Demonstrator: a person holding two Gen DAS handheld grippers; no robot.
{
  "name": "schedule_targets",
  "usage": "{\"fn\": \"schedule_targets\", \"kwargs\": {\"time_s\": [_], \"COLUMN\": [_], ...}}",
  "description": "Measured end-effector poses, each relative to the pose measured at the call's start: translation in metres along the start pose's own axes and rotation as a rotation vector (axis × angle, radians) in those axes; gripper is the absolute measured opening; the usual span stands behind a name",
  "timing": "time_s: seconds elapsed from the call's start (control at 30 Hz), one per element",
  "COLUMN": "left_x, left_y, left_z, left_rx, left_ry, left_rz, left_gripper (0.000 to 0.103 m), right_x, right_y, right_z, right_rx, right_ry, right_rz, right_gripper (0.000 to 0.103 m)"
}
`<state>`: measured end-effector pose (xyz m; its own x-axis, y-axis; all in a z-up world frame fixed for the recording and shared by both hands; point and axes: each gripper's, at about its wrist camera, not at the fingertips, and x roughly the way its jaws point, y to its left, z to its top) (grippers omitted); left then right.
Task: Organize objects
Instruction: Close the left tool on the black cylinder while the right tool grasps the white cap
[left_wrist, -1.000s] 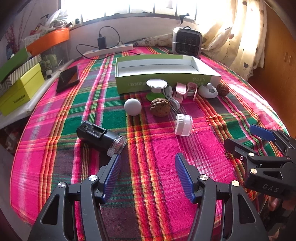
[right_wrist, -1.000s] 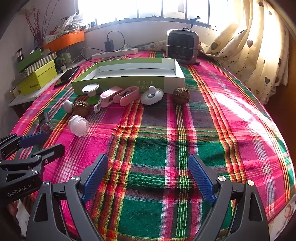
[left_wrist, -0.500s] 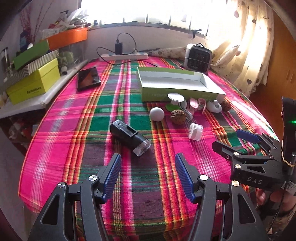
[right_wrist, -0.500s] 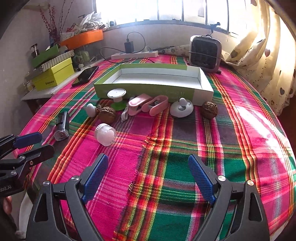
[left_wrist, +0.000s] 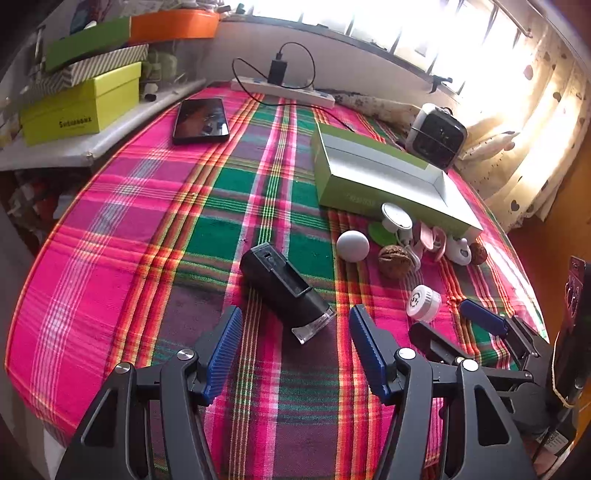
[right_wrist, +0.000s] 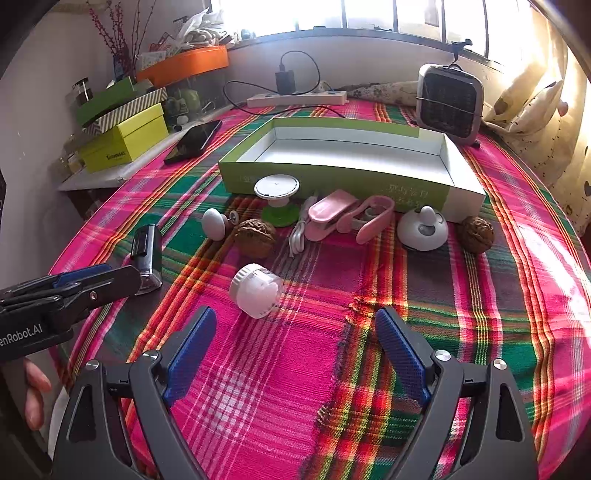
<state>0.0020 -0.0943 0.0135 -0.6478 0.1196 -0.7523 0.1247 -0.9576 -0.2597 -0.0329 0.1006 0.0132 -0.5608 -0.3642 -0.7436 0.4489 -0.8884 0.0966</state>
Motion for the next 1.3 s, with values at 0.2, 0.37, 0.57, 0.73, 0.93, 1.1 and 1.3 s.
{"fn": "schedule_targets", "kwargs": {"time_s": [0.2, 0.37, 0.57, 0.73, 0.93, 1.1, 1.3], "left_x": [0.009, 0.017, 0.014, 0.011, 0.009, 0.013, 0.018], "left_y": [0.001, 0.003, 0.006, 0.012, 0.022, 0.02, 0.018], "left_z": [0.01, 0.012, 0.009, 0.007, 0.007, 0.009, 0.013], "left_rx": [-0.002, -0.005, 0.016, 0.02, 0.023, 0.061, 0.081], "left_ry": [0.008, 0.025, 0.03, 0.035, 0.035, 0.047, 0.041], "left_rz": [0.012, 0.026, 0.03, 0.045, 0.071, 0.084, 0.091], "left_gripper": [0.059, 0.059, 0.059, 0.059, 0.059, 0.059, 0.059], "right_x": [0.007, 0.011, 0.012, 0.01, 0.007, 0.006, 0.009], "right_y": [0.005, 0.007, 0.009, 0.007, 0.003, 0.001, 0.005], "right_z": [0.005, 0.009, 0.01, 0.008, 0.006, 0.007, 0.01], "right_rx": [-0.005, -0.008, -0.027, -0.024, -0.019, -0.017, -0.023], "right_ry": [0.008, 0.006, 0.003, 0.004, 0.0, 0.0, 0.0], "right_rz": [-0.017, -0.042, -0.076, -0.088, -0.095, -0.098, -0.094], "right_gripper": [0.088, 0.088, 0.081, 0.076, 0.071, 0.065, 0.064]}}
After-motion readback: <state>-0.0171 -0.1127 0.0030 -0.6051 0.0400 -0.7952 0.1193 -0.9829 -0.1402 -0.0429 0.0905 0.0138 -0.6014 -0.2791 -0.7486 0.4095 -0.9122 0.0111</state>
